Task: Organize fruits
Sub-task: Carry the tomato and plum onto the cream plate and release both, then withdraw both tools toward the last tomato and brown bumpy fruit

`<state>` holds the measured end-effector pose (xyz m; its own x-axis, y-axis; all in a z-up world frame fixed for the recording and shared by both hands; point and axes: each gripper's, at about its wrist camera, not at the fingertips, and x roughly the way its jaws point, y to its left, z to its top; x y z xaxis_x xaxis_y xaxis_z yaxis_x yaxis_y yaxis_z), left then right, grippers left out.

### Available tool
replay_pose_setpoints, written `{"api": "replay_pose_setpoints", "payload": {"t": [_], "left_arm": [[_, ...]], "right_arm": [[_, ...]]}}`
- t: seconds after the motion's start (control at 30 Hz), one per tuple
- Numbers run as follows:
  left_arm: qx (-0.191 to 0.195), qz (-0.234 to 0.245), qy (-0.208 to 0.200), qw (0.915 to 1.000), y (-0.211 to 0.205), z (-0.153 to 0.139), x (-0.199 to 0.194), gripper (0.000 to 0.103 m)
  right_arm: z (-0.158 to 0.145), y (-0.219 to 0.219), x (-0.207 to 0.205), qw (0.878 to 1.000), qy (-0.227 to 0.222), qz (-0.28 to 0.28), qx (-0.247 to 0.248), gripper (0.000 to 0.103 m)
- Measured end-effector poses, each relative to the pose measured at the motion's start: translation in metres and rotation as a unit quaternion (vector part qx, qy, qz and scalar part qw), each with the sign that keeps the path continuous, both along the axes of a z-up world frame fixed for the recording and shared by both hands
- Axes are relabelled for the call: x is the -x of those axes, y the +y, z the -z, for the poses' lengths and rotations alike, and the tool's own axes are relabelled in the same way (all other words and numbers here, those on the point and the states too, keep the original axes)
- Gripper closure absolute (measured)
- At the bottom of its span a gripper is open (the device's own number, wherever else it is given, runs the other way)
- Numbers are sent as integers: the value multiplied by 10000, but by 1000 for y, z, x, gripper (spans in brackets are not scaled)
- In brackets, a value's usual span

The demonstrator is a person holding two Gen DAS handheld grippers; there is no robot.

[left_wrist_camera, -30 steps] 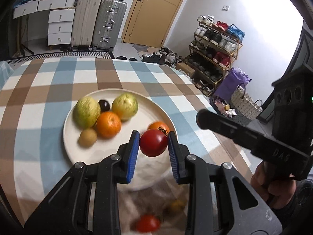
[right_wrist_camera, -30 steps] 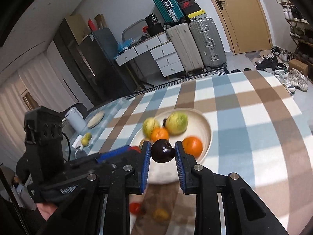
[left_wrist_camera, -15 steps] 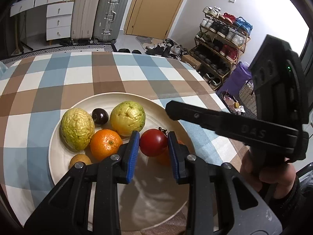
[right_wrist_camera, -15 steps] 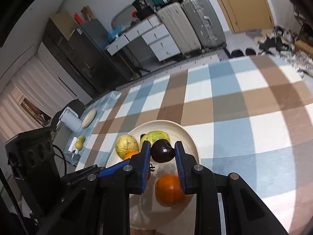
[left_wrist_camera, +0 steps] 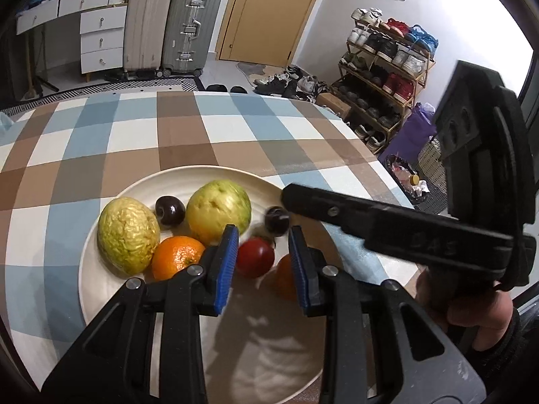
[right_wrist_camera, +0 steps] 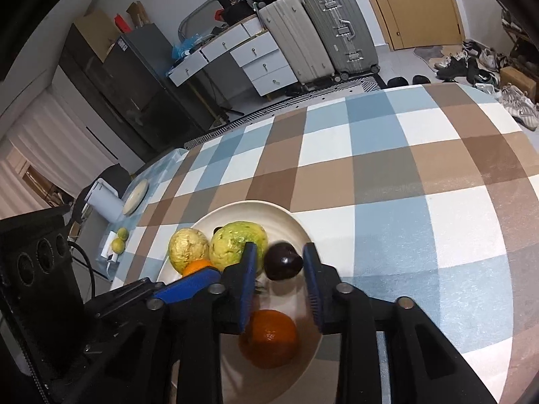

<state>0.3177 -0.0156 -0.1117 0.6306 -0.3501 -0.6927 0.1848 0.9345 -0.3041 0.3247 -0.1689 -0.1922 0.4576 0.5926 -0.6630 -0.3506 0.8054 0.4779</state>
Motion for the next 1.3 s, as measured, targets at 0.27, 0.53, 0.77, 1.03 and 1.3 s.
{"api": "replay_pose_setpoints", "payload": {"t": [0.27,0.53,0.77,1.03,1.3], "left_arm": [[-206,-110,-135,9996,5,-20,29,59],[-671,-457,-354,9961,10,-44,74,27],[-877,-788,-593,9913,19,-67,113,15],[-1046,-970,-878,9859,26,-84,152,1],[-996,-1027,-882,9858,29,-77,188,1]], "right_arm": [[-24,-18,20,9993,-259,106,-262,53],[-45,-35,65,9982,-531,101,-241,31],[-57,-49,112,9954,-941,30,-171,14],[-72,-39,162,9877,-1553,-116,150,1],[-63,-24,202,9840,-1751,-266,197,0]]}}
